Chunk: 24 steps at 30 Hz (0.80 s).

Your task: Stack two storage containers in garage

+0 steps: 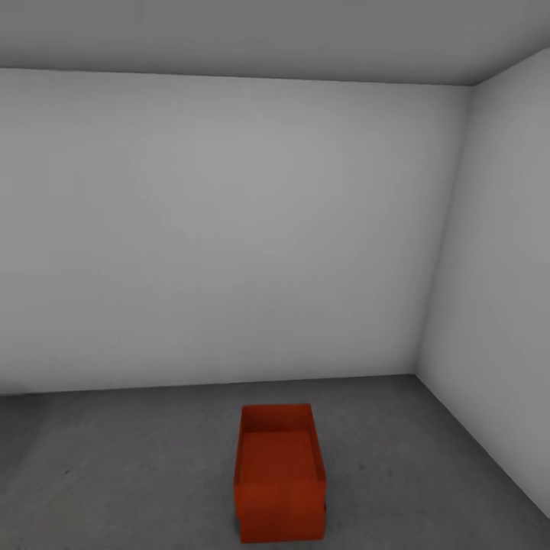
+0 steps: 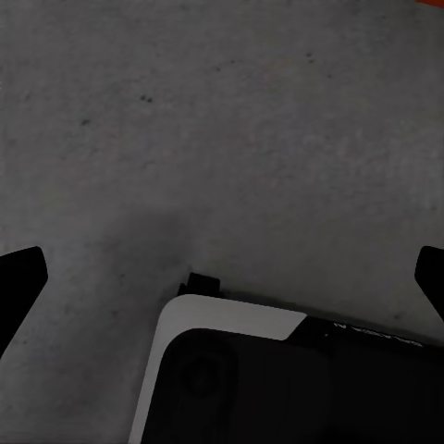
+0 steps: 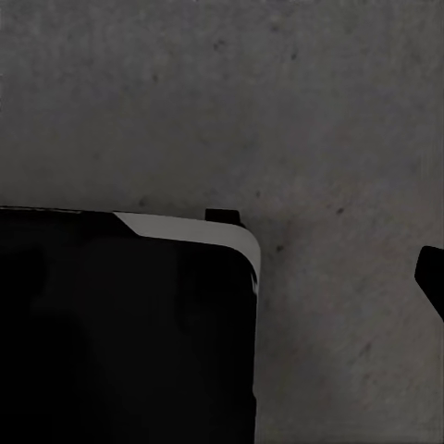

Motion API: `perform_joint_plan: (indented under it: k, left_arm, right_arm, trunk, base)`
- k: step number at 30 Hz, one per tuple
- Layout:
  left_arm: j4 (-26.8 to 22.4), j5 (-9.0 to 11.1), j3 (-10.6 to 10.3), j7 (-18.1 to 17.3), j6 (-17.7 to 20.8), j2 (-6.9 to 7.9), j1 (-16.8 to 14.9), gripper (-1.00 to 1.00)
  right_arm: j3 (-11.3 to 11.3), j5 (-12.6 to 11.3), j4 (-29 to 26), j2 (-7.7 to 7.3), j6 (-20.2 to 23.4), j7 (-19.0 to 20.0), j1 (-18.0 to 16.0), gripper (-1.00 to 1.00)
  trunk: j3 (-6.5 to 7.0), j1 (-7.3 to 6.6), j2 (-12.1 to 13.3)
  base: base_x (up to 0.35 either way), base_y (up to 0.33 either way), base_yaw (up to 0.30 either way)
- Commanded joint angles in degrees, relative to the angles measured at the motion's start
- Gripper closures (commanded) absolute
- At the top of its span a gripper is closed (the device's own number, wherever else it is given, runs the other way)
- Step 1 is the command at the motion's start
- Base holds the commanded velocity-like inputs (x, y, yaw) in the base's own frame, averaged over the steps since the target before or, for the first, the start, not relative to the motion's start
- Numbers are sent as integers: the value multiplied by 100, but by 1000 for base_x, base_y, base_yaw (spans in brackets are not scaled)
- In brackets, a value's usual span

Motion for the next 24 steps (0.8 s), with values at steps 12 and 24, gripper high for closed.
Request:
perform_joint_plan:
  k: [12, 24]
  left_arm:
    - [8, 21, 46, -6, -11, 1, -2, -100]
    - [8, 4, 41, -6, -11, 0, -2, -100]
  right_arm:
    - [45, 10, 18, 2, -27, -38, -5, -100]
    - [29, 10, 18, 8, -35, -46, -5, -100]
  trunk:
    - [-2, 2, -3]
    - [-2, 2, -3]
  base:
    - [0, 0, 182]
    - [0, 0, 23]
